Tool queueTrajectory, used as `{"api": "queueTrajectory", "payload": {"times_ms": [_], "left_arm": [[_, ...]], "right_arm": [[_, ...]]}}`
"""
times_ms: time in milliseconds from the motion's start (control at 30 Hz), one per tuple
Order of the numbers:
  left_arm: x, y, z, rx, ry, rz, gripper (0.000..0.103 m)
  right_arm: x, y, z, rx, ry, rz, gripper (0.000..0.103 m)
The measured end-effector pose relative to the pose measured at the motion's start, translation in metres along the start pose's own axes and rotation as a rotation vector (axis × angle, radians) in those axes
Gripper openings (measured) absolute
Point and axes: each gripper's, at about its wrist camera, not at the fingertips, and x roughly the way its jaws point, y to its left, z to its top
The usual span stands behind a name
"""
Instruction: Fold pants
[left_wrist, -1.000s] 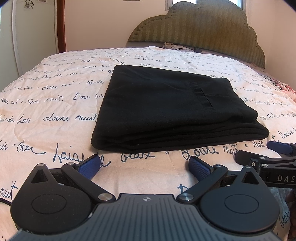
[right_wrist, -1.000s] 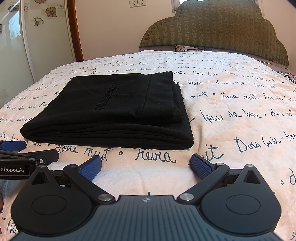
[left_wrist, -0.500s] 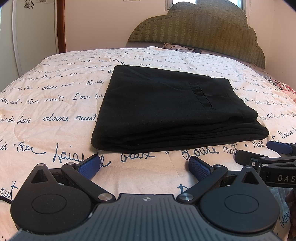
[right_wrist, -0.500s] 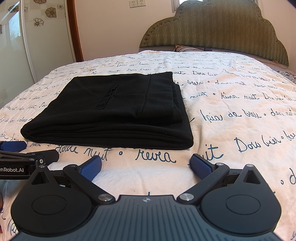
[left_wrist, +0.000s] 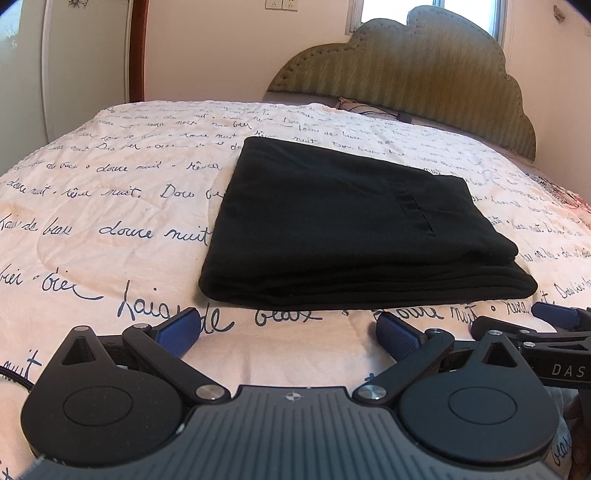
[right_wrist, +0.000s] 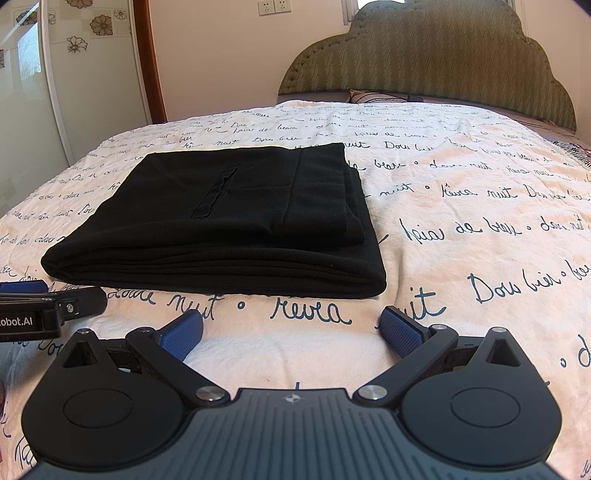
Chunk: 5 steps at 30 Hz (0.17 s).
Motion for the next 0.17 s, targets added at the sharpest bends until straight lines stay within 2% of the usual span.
{"api": "queueTrajectory", "payload": {"times_ms": [167], "left_arm": [[0.0026,-0.0056,0.0003,0.037,0.021,0.025,0.103]], "right_arm": [[0.0001,0.0001,-0.0001,0.001,0.0,0.0,0.103]]}}
